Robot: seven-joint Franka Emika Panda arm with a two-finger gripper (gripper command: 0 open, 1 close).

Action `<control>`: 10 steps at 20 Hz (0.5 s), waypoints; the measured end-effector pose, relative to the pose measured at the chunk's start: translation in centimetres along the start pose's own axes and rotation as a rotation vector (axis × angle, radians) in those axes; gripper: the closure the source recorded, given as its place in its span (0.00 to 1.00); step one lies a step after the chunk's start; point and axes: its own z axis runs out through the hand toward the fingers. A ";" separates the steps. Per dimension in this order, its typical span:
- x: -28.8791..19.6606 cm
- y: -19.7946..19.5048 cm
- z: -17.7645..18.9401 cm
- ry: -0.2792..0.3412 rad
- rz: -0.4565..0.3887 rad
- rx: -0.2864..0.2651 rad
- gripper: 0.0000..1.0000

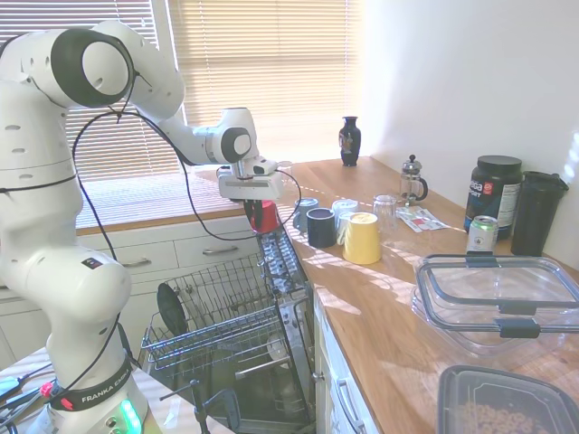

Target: Take a mug cup out of the rack

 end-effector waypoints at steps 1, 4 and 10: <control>0.7 0.8 0.2 -0.005 0.014 -0.005 1.00; 2.9 2.6 0.6 -0.013 0.051 -0.017 1.00; 5.7 1.4 0.4 -0.033 0.064 -0.044 1.00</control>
